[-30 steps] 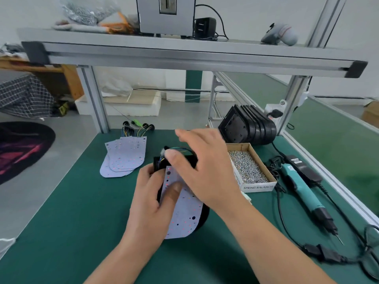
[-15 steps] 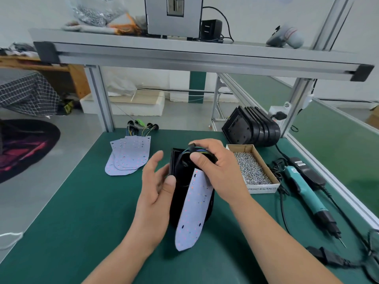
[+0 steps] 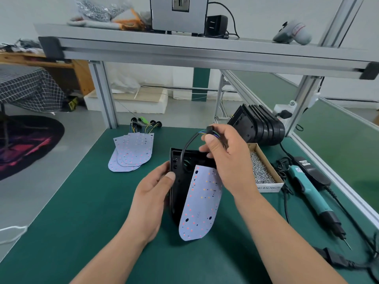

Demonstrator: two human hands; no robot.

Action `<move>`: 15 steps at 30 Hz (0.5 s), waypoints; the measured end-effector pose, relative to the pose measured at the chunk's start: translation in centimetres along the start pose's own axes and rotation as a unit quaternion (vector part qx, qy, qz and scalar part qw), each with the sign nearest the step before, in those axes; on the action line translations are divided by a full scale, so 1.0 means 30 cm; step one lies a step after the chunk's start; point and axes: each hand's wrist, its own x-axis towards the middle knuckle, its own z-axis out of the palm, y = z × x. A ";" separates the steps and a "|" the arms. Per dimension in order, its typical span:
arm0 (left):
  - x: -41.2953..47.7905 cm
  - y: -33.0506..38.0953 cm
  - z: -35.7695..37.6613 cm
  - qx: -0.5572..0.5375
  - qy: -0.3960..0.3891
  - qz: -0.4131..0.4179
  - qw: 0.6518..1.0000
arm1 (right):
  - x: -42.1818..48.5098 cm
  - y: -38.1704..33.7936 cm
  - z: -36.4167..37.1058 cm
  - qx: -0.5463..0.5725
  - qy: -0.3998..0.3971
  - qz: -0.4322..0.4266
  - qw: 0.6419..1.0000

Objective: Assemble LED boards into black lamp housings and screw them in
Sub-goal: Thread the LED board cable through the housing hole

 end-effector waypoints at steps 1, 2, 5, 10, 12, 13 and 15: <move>-0.001 -0.003 0.001 -0.002 0.005 -0.001 1.000 | 0.003 -0.006 -0.001 0.026 -0.004 0.026 0.999; -0.002 -0.004 0.002 -0.005 0.009 -0.002 1.000 | 0.008 -0.007 -0.004 0.040 -0.006 0.045 0.998; -0.005 -0.006 -0.001 -0.005 0.019 -0.007 1.000 | 0.031 -0.003 -0.023 0.002 -0.011 0.062 0.998; -0.001 -0.009 -0.002 -0.013 0.044 -0.005 0.999 | 0.065 -0.007 -0.074 -0.147 -0.053 0.024 0.988; -0.002 -0.004 -0.002 -0.023 0.054 -0.002 0.998 | 0.072 -0.013 -0.094 -0.187 -0.053 0.008 0.981; -0.003 -0.001 -0.002 -0.027 0.061 -0.001 0.998 | 0.073 -0.014 -0.100 -0.185 -0.048 0.009 0.981; -0.001 0.003 -0.004 -0.035 0.079 0.002 0.996 | 0.072 -0.010 -0.105 -0.165 -0.028 0.014 0.986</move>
